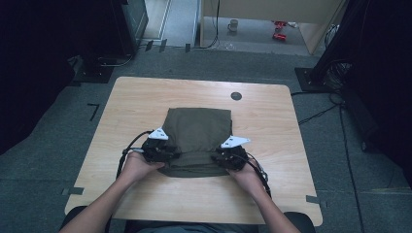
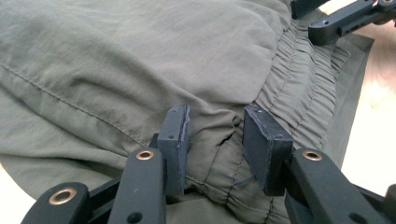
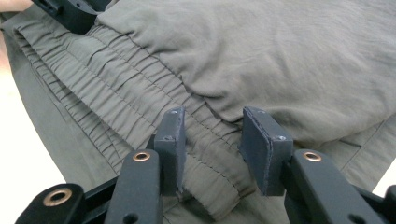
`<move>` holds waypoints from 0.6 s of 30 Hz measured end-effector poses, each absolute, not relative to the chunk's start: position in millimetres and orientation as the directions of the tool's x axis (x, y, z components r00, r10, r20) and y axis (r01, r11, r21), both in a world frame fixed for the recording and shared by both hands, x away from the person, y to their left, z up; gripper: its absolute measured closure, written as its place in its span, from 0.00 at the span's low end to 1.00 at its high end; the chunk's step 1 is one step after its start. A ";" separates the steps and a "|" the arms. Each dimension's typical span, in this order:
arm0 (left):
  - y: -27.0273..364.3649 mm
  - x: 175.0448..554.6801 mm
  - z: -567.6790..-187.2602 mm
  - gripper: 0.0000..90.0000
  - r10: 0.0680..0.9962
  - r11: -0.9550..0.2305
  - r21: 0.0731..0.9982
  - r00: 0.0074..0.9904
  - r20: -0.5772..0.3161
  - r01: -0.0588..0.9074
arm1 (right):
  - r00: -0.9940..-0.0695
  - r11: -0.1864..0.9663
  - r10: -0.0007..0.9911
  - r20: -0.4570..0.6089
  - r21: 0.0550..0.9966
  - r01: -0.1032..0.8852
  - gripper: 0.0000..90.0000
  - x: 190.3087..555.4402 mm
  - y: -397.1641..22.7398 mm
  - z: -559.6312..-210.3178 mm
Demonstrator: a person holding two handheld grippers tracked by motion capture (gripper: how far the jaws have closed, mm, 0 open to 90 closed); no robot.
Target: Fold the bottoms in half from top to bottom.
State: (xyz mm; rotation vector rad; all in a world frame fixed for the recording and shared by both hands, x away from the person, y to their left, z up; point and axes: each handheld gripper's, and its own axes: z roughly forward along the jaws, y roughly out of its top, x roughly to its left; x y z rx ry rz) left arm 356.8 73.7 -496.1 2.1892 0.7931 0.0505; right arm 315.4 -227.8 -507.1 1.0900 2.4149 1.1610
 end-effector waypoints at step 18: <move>73.0 373.1 -498.3 0.64 0.594 -0.448 0.724 0.780 -0.197 0.524 | -0.649 0.373 0.758 0.064 0.774 0.512 0.66 332.2 -226.5 -508.6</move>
